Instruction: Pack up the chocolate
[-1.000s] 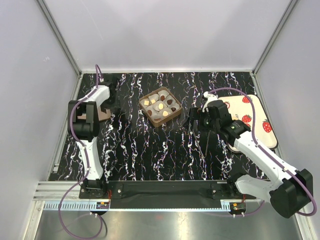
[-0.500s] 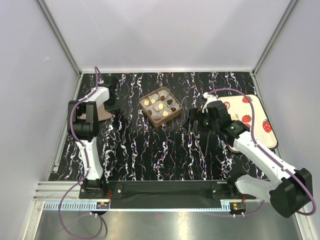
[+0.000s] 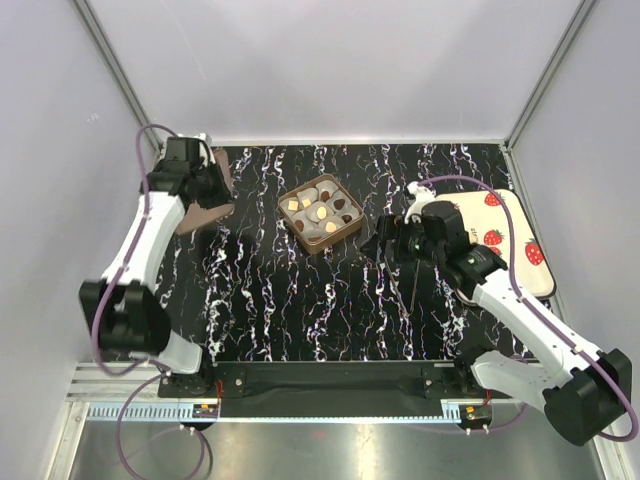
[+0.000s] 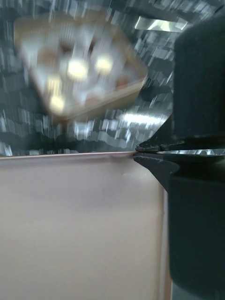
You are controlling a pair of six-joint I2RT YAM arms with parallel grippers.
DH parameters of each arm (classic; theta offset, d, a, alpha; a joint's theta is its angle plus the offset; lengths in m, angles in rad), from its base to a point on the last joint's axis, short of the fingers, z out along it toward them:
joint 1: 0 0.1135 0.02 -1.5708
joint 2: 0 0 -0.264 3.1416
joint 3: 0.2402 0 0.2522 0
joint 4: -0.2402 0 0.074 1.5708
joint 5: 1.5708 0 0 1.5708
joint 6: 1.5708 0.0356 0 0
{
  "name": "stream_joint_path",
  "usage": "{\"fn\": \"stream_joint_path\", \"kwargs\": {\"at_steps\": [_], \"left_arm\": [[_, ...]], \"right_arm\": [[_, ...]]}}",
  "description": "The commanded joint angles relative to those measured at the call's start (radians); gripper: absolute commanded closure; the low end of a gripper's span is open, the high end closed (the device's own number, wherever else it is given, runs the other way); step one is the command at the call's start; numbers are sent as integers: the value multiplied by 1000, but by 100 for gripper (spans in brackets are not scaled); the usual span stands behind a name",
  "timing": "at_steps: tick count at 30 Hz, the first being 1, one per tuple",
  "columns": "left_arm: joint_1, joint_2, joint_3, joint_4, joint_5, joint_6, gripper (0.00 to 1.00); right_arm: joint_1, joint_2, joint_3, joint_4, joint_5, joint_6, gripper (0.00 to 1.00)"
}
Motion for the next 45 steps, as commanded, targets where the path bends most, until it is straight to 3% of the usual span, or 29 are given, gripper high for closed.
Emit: {"fn": "stream_joint_path", "kwargs": {"at_steps": [1, 7, 13, 18, 20, 29, 34, 45], "left_arm": [[-8, -161, -54, 53, 273, -13, 100], [-77, -391, -159, 107, 547, -42, 100], [-202, -561, -262, 127, 698, -47, 100], [-311, -643, -341, 110, 773, -36, 100], [-342, -667, -356, 101, 761, -32, 100], [-362, -687, -367, 16, 779, 39, 100], [-368, -672, -359, -11, 790, 51, 100], [-394, -624, -311, -60, 761, 76, 100]], "right_arm": [[-3, -15, 56, 206, -134, -13, 2], [-5, 39, 101, 494, -358, -278, 4], [-5, 31, 73, 651, -392, -558, 5], [-5, 38, 121, 440, -508, -883, 9], [-5, -4, 83, 461, -538, -968, 13], [11, -61, 134, 345, -676, -1223, 18], [107, 22, 261, 84, -602, -1424, 17], [216, 191, 400, -58, -479, -1613, 16]]}}
